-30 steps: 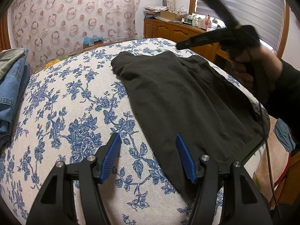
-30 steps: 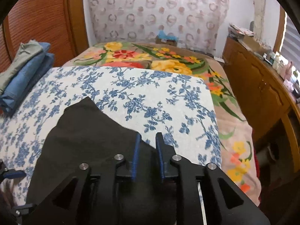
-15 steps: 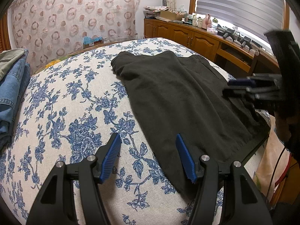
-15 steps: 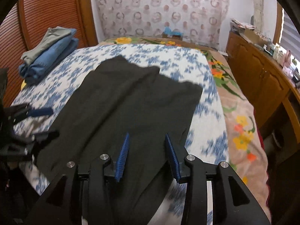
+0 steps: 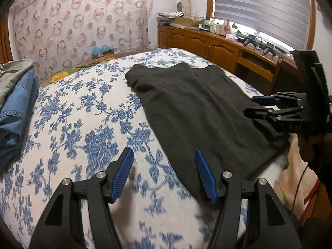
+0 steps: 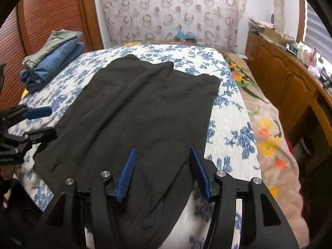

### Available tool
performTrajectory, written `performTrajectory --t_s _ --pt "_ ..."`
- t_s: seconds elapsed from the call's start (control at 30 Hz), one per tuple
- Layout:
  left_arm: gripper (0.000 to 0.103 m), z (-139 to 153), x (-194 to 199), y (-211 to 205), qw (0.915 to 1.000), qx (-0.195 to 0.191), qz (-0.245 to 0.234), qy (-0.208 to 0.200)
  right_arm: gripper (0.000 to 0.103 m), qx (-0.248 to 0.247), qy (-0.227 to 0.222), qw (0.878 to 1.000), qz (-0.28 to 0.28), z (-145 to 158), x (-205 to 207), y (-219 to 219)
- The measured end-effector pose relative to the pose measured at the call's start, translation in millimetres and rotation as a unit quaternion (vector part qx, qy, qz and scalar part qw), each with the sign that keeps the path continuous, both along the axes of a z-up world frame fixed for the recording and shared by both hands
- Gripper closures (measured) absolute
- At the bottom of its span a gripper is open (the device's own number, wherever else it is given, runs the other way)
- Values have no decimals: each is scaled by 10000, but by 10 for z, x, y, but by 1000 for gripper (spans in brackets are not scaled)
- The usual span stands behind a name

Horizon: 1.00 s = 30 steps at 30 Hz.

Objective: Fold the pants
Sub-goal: 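Close both grippers on the black garment's end edge, side by side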

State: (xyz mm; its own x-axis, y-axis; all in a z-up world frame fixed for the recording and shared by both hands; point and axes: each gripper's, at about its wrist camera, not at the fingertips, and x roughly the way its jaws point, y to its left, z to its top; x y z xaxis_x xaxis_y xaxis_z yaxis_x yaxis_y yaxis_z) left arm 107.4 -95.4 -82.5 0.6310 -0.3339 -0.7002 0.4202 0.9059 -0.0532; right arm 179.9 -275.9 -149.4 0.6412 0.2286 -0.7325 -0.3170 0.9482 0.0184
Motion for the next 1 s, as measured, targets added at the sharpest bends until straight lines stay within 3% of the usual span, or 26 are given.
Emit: performTrajectory --t_s 0.17,0.6,0.73,1.0 --pt "42 78 -284 60 9998 -80 -163 -79 52 324 -28 9995 -45 89 -274 -97" --pt "42 -11 -575 -178 9977 -82 -674 16 55 299 -152 9994 -60 157 -771 -43" --pt "49 -48 -547 -251 9972 54 -748 23 55 377 -123 9992 -64 123 -779 -39" --pt "73 -63 -490 -257 9968 -49 -795 -52 56 439 -110 9990 -63 111 -777 -57"
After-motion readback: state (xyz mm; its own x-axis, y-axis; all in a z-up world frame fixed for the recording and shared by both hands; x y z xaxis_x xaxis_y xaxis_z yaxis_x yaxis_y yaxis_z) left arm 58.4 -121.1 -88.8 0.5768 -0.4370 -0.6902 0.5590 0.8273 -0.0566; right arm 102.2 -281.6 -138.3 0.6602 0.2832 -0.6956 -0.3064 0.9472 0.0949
